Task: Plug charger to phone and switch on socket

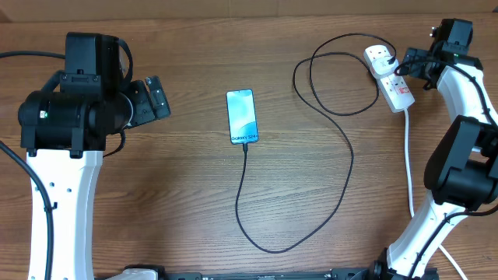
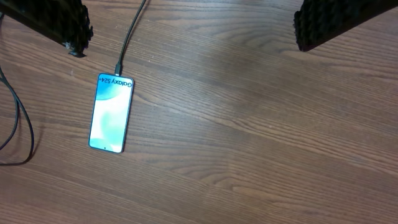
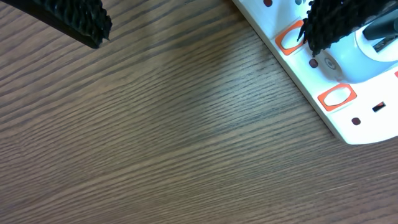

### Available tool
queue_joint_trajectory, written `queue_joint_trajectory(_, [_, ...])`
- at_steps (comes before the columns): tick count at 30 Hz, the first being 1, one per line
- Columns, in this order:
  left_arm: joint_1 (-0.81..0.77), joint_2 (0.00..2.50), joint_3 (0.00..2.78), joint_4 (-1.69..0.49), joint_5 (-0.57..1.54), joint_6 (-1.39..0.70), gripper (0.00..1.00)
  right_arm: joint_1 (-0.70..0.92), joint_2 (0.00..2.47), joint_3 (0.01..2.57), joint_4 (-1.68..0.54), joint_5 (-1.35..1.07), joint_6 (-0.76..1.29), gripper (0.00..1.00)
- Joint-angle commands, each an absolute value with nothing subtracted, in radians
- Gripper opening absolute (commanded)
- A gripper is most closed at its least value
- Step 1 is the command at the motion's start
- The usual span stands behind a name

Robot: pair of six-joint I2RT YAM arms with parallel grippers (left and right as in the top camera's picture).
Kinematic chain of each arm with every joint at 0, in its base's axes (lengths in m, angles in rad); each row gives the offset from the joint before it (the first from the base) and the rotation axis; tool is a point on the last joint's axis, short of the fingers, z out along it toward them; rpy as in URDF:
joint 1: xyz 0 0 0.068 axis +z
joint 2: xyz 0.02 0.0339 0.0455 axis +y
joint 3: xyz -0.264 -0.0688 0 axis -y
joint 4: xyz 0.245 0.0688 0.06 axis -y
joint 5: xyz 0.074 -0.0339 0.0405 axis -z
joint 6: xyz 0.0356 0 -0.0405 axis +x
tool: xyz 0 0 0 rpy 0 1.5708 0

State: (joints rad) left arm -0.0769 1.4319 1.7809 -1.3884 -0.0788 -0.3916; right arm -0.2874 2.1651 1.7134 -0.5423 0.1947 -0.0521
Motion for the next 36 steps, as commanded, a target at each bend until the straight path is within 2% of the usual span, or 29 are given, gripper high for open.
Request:
queue_joint_trajectory(1, [-0.078, 1.438, 1.783, -1.387, -0.070, -0.408, 1.00, -0.287, 2.172, 1.708, -0.536, 0.200, -0.050, 1.00])
queue_joint_trajectory(26, [-0.078, 1.438, 1.783, -1.387, -0.070, -0.408, 0.99, -0.287, 2.252, 1.707, -0.487, 0.181, -0.049, 1.00])
queue_joint_trajectory(31, [-0.078, 1.438, 1.783, -1.387, -0.070, -0.408, 1.00, -0.287, 2.252, 1.707, -0.480, 0.177, 0.057, 1.00])
queue_joint_trajectory(36, [-0.078, 1.438, 1.783, -1.387, -0.070, -0.408, 1.00, -0.287, 2.252, 1.707, -0.496, 0.133, 0.064, 1.00])
